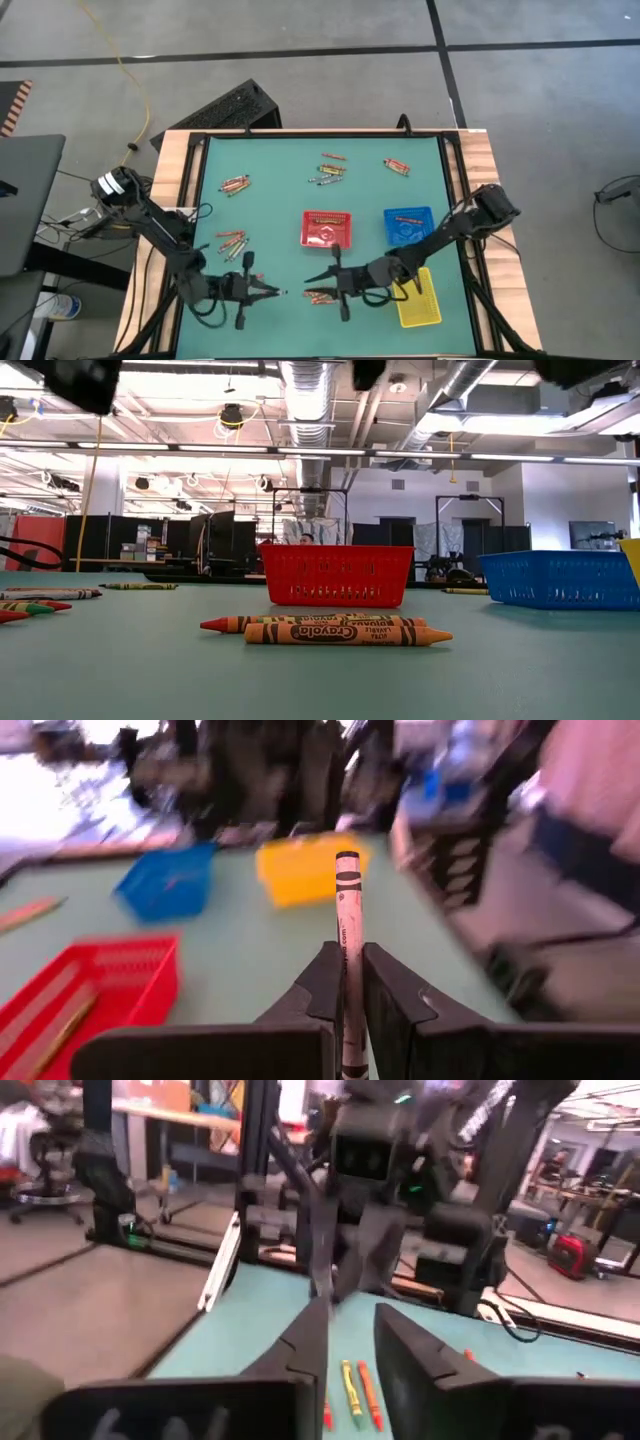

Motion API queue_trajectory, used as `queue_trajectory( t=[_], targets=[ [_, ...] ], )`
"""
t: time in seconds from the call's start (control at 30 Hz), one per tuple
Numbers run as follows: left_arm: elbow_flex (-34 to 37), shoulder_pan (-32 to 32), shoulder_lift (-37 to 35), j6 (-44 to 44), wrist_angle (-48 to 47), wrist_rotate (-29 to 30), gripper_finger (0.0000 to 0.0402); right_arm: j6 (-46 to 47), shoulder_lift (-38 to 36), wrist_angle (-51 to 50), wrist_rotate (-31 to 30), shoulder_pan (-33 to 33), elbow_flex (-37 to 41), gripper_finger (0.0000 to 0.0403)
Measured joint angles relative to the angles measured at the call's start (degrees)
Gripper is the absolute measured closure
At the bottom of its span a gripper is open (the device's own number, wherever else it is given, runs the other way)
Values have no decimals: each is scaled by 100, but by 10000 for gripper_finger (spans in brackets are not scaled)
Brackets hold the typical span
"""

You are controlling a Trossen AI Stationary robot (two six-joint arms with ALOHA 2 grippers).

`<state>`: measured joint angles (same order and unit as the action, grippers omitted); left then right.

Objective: Sort crayons
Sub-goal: Put the black crayon into the yellow basket

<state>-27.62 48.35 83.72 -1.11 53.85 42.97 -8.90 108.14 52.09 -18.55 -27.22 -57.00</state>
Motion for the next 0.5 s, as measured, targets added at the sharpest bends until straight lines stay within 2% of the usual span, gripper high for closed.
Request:
queue_trajectory(
  t=[0.07, 0.17, 0.37, 0.5],
  targets=[
    [91, -148, -6, 178, 407, -367, 390, -20, 156, 41, 207, 104, -231, 293],
    [107, -354, -2, 282, 436, -623, 390, -120, 330, 23, 327, 153, -563, 252],
    [107, -606, -2, 293, 424, -906, 390, -499, 365, -422, 469, 150, -903, 162],
    [107, -674, 0, 444, 608, -1041, 390, -510, 367, -519, 661, 156, -960, 137]
  ],
)
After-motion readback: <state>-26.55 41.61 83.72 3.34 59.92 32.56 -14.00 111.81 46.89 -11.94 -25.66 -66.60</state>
